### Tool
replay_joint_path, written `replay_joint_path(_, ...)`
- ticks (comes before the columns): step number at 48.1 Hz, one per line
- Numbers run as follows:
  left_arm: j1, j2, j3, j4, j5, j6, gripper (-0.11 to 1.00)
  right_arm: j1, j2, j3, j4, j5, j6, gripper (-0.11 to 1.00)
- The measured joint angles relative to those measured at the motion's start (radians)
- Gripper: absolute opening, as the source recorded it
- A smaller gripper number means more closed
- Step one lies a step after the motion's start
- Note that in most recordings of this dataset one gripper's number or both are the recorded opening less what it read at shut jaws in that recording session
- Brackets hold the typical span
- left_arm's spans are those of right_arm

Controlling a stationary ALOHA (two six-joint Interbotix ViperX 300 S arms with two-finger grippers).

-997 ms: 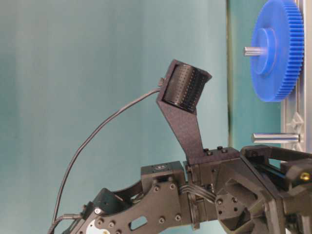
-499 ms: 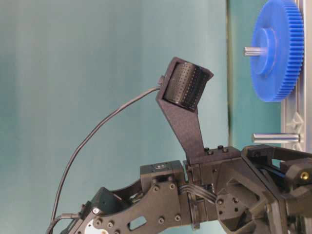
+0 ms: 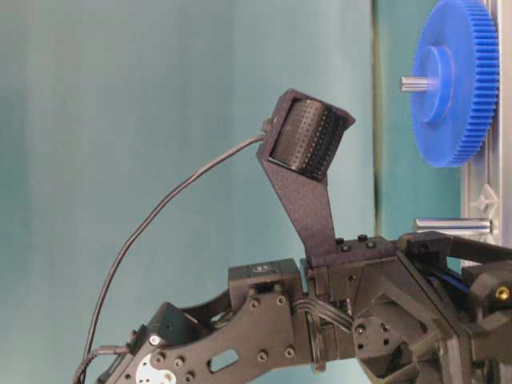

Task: Find the location of the shaft and insert the small gear.
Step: 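Lift the small blue gear off the table with the left gripper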

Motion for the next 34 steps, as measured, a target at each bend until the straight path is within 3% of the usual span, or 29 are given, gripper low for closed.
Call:
replay_joint_path(20,0.002,-0.029,-0.091,0.000,0.078,0.003,0.64,0.000,-0.020,0.003,0.000,0.018,0.000,0.01)
replay_joint_path(34,0.025,-0.049,-0.161,0.000,0.195,0.046,0.64,0.002,-0.020,0.003,0.000,0.018,0.000,0.01)
